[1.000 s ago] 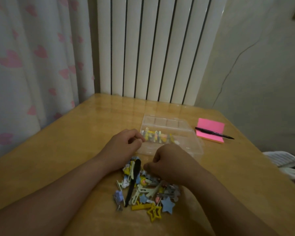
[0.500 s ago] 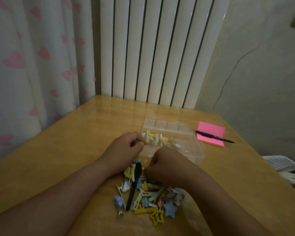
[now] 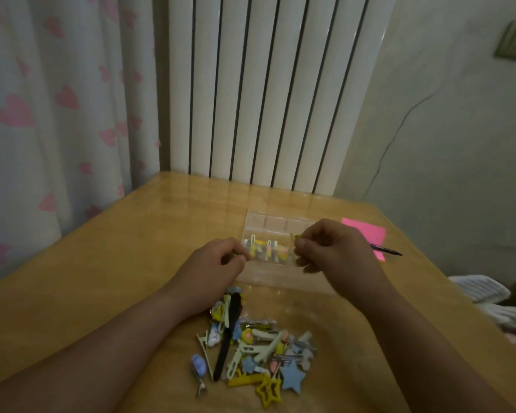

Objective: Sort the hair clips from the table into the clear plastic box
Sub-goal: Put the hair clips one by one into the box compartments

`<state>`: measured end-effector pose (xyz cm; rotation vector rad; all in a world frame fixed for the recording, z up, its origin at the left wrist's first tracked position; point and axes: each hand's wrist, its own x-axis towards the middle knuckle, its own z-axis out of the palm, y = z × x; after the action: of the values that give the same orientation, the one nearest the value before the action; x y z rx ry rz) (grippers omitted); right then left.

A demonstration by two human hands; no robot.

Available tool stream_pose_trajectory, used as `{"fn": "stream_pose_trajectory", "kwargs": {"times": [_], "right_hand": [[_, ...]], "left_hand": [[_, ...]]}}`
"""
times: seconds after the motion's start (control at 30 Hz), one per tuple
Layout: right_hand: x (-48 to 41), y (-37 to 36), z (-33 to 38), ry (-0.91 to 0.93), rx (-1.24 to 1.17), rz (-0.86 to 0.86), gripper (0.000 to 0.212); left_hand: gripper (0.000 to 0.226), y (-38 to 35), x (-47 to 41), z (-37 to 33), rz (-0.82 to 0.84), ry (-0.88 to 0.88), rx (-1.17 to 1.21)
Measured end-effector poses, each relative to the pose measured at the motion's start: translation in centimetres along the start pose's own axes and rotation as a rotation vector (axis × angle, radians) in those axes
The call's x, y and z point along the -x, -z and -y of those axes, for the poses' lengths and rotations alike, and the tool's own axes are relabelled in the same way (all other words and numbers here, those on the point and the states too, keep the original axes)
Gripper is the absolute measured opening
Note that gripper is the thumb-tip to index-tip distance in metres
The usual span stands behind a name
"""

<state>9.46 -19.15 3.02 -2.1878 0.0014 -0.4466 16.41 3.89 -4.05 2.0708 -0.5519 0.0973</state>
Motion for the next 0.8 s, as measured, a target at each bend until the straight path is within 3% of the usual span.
{"fn": "stream_pose_trajectory", "kwargs": {"times": [0.17, 0.4, 0.63, 0.8], "right_hand": [[-4.4, 2.4, -2.3, -0.046, 0.327, -0.049, 0.006], [-10.1, 1.6, -2.5, -0.075, 0.883, 0.289, 0.007], [-11.4, -0.8, -2.7, -0.112, 0.905, 0.363, 0.02], [-10.2, 0.4, -3.0, -0.116, 0.646, 0.22, 0.017]], "left_hand": [[0.017, 0.0, -0.1, 0.0, -0.004, 0.003, 0.002], [0.017, 0.0, -0.1, 0.1, -0.01, 0.004, 0.014], [0.017, 0.1, 0.0, 0.0, -0.008, -0.011, 0.018], [0.016, 0.1, 0.0, 0.0, -0.005, -0.02, 0.018]]}}
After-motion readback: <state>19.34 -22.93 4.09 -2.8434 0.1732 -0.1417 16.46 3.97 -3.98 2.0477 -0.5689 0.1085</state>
